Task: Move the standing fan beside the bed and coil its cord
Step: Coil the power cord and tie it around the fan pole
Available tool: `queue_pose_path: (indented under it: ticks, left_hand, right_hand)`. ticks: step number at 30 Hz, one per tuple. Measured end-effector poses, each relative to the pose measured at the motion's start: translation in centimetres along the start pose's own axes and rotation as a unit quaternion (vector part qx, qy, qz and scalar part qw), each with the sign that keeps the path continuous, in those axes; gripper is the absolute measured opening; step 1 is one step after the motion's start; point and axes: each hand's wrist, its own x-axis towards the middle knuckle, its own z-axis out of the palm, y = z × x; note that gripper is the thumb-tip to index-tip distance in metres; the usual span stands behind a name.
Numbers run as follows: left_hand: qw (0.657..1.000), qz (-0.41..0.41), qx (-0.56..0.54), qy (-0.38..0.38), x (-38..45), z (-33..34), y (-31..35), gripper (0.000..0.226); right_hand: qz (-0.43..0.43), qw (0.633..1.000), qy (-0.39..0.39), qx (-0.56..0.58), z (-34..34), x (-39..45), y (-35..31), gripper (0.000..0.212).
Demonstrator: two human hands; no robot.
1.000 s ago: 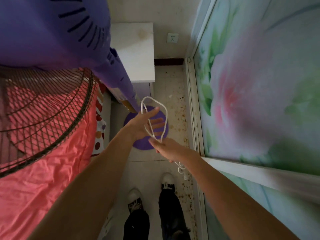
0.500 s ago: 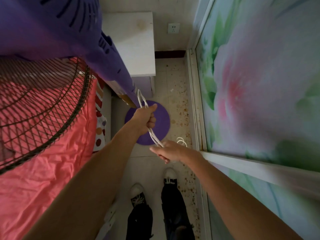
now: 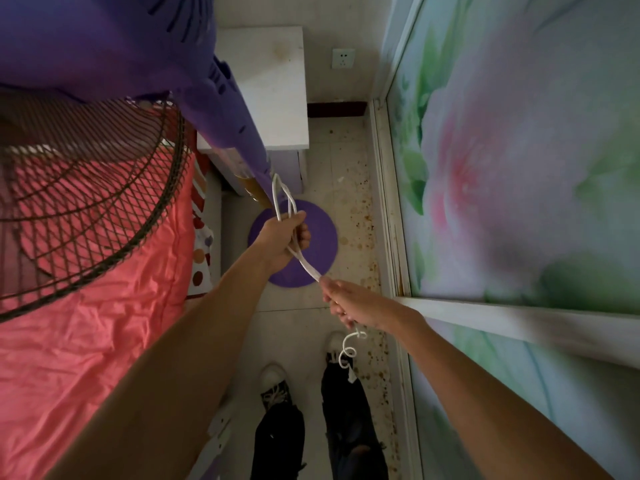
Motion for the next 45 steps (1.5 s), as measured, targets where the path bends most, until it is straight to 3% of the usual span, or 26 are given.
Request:
queue_pose_path:
  ticks: [4,7,10,15,18,21,24,28,31,32,35,37,39,45]
  left_hand:
    - [0.992,-0.068,0.042,-0.093,-3.0,-1.6,-2.5,0.015]
    - [0.994,-0.039,-0.01,-0.104,-3.9,-2.0,-3.5,0.024]
    - [0.992,-0.023,-0.06,-0.109,-3.4,-2.4,-2.7,0.03]
    - [0.996,-0.037,-0.047,-0.064,-2.7,-4.4,-2.1,0.028]
    - [0.998,-0.041,-0.019,-0.035,-2.7,-5.6,-2.0,0.026]
    - [0.999,-0.037,0.035,-0.013,-2.7,-6.4,-1.3,0.029]
    - [0.993,-0.039,0.11,0.005,-2.7,-7.5,0.0,0.031]
    - [0.992,-0.106,0.05,-0.056,-2.8,-7.8,1.3,0.027]
    - [0.987,-0.138,-0.011,-0.08,-2.7,-6.6,1.0,0.028]
    - [0.986,-0.137,-0.028,-0.086,-2.6,-6.3,0.7,0.029]
    - [0.985,-0.126,-0.075,-0.096,-2.5,-6.0,-0.3,0.032]
    - [0.982,-0.127,-0.101,-0.096,-2.4,-6.3,-0.7,0.031]
    - [0.982,-0.131,-0.099,-0.093,-2.2,-6.8,-0.7,0.031]
    - [0.993,-0.101,0.052,-0.033,-1.1,-8.8,0.7,0.028]
  right_hand:
    - [0.02,0.999,0.01,0.022,0.5,0.3,0.3,0.062]
    - [0.012,0.999,-0.016,0.034,1.0,0.2,0.3,0.048]
    - [0.006,0.996,-0.011,-0.093,0.8,-0.7,1.3,0.03]
    - [0.012,0.965,0.065,-0.253,-2.1,-2.0,4.2,0.019]
    - [-0.028,0.925,0.125,-0.359,-4.3,-1.7,4.8,0.016]
    - [-0.048,0.91,0.201,-0.36,-6.2,-1.1,4.8,0.012]
    - [0.004,0.878,0.268,-0.396,-9.2,-1.7,4.8,0.016]
    - [-0.012,0.93,0.199,-0.308,-8.7,-2.0,2.7,0.017]
    - [-0.031,0.967,0.08,-0.238,-3.3,0.1,-0.1,0.056]
    - [-0.036,0.979,0.03,-0.198,-1.4,0.9,-1.0,0.06]
    - [-0.029,0.99,-0.056,-0.125,2.9,2.8,-2.2,0.029]
    - [-0.03,0.987,-0.032,-0.156,3.7,3.2,-2.0,0.016]
    - [-0.02,0.978,0.005,-0.209,3.0,3.1,-1.1,0.023]
    - [-0.015,0.952,0.049,-0.303,-2.0,1.1,2.2,0.015]
